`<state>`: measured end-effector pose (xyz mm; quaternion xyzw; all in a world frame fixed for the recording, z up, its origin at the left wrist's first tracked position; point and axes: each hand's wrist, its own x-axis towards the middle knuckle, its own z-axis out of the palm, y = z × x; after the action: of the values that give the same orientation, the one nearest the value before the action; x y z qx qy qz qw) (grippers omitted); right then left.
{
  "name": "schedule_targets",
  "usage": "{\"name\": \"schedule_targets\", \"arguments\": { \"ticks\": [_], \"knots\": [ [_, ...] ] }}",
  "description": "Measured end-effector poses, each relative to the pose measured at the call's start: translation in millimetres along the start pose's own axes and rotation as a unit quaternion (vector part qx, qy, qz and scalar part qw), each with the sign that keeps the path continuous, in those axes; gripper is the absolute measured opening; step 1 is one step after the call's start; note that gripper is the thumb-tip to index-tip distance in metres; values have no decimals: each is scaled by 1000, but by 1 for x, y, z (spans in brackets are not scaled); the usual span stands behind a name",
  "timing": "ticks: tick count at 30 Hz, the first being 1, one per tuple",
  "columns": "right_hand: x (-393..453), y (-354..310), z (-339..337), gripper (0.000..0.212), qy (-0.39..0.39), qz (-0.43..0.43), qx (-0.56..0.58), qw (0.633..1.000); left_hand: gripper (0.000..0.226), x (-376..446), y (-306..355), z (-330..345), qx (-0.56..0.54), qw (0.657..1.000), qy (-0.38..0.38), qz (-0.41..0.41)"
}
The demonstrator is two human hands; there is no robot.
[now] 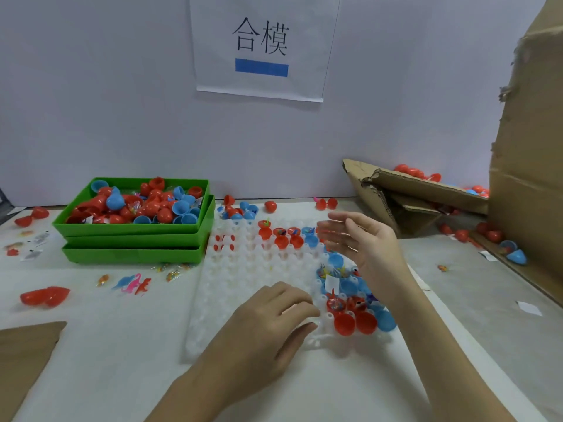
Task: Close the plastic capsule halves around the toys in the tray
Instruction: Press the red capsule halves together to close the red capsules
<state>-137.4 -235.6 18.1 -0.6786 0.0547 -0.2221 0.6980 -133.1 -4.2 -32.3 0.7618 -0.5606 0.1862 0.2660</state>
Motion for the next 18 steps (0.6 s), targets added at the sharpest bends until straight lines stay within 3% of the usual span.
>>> {"name": "schedule_targets", "arguments": {
  "ticks": [4,9,15,18],
  "knots": [
    [-6,2,7,28,-33,-7,-39,999,30,1,10,15,11,998,-21,66],
    [-5,9,14,27,-36,-52,-122,990,36,4,15,26,25,995,-28,89],
    [-5,15,6,17,-11,-112,-367,923,30,3,12,29,25,995,-6,99],
    [-3,17,1,14,-5,-111,-408,906,18,4,9,27,20,994,24,104]
  ]
}}
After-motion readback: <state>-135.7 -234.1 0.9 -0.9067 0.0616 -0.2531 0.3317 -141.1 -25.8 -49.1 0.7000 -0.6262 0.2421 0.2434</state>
